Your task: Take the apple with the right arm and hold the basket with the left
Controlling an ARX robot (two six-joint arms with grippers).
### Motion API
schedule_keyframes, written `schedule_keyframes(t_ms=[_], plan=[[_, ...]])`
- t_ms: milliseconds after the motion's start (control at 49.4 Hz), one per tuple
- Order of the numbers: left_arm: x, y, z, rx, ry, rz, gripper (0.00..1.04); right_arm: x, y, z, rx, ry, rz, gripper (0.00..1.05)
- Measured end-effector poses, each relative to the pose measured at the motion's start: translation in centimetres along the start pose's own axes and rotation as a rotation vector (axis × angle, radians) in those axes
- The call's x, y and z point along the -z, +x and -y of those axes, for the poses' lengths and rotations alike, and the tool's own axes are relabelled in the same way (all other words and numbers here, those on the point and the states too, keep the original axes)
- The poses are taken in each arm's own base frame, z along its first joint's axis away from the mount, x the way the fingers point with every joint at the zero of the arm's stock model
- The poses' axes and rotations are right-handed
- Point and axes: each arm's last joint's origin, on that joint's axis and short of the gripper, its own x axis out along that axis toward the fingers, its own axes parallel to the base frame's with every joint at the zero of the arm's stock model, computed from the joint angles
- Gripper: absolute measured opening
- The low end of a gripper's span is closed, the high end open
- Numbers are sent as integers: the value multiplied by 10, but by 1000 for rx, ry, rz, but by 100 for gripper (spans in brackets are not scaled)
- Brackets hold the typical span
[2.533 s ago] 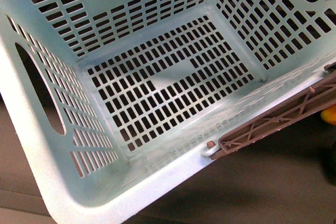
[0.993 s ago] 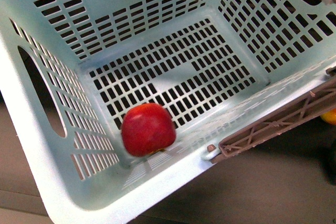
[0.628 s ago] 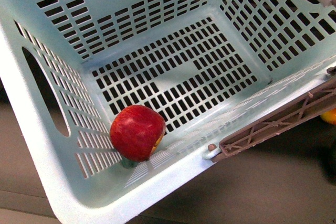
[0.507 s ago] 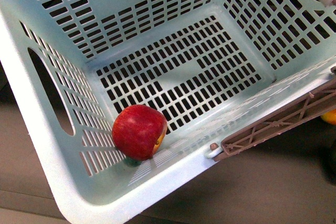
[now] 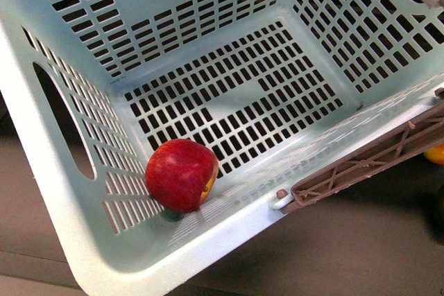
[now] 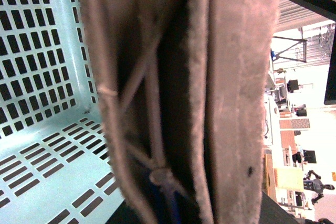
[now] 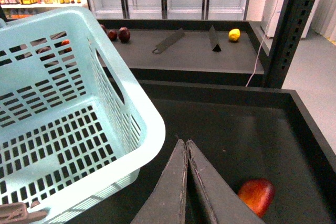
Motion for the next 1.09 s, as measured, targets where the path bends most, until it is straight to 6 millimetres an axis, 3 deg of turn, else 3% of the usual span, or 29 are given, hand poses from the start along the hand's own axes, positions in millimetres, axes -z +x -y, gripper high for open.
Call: schedule_keyframes(t_ms=[1094], plan=[[0,0,0,0,0,0,16,10,-34,0,-2,0,-8,2]])
